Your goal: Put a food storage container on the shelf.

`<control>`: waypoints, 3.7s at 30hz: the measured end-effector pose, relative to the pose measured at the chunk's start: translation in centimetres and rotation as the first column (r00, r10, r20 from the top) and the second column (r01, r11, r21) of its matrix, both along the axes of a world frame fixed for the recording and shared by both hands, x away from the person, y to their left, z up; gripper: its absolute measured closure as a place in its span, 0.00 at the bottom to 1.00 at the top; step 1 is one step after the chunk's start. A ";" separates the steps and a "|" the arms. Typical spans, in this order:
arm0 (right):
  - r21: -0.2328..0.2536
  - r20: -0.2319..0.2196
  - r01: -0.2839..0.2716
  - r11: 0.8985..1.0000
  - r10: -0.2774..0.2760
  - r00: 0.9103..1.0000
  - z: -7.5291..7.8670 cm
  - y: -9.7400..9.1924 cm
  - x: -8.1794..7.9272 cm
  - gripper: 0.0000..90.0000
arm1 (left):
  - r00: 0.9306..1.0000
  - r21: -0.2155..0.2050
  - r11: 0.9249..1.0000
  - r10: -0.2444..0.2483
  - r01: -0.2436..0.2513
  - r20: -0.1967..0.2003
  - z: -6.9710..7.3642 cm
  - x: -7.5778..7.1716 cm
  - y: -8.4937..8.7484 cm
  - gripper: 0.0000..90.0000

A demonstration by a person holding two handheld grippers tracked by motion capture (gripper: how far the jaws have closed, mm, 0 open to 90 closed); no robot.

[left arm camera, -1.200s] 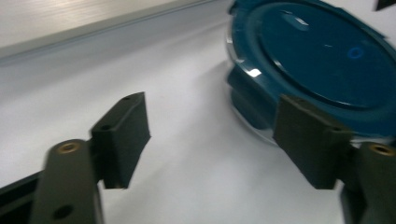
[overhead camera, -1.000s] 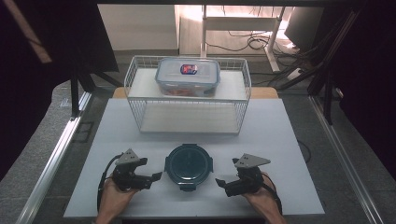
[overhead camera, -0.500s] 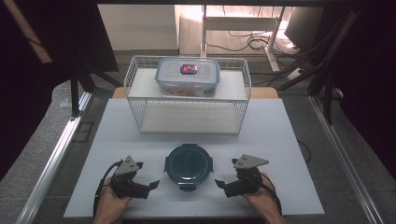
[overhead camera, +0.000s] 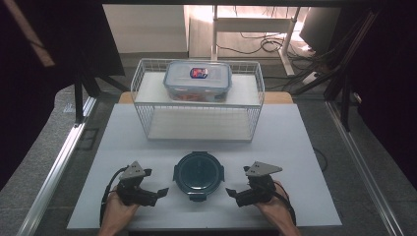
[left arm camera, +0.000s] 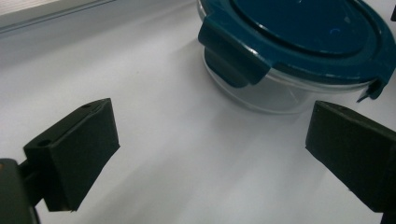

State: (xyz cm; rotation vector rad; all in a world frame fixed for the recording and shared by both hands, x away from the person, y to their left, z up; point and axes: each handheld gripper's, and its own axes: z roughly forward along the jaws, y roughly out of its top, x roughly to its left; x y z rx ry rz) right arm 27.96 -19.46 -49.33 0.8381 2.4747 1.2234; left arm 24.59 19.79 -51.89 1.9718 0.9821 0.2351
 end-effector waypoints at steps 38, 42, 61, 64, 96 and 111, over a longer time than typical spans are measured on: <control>0.189 -0.488 -0.052 0.981 0.140 0.861 -0.3 2.8 4.6 0.38 | 0.931 -0.298 0.944 -0.228 0.140 -0.285 0.0 4.5 -1.9 0.43; 0.254 -0.503 -0.021 0.967 0.150 0.851 0.1 1.7 3.9 0.55 | 0.932 -0.362 0.926 -0.222 0.109 -0.288 0.0 3.8 -1.1 0.56; 0.265 -0.429 0.085 0.961 0.038 0.903 1.4 1.6 2.3 0.63 | 0.963 -0.334 0.942 -0.121 0.034 -0.242 1.4 2.7 -1.8 0.63; 0.265 -0.413 0.090 0.960 0.029 0.910 1.5 1.5 2.4 0.63 | 0.965 -0.327 0.945 -0.115 0.033 -0.235 1.5 2.9 -1.9 0.62; 0.324 -0.230 0.047 0.945 0.031 0.973 11.0 1.4 6.3 0.63 | 0.994 -0.313 0.948 -0.082 0.057 -0.066 11.8 7.0 -2.0 0.62; 0.360 -0.184 0.042 0.932 0.027 0.983 16.8 2.1 9.6 0.63 | 0.997 -0.334 0.941 -0.062 0.046 -0.039 17.2 10.0 -1.3 0.62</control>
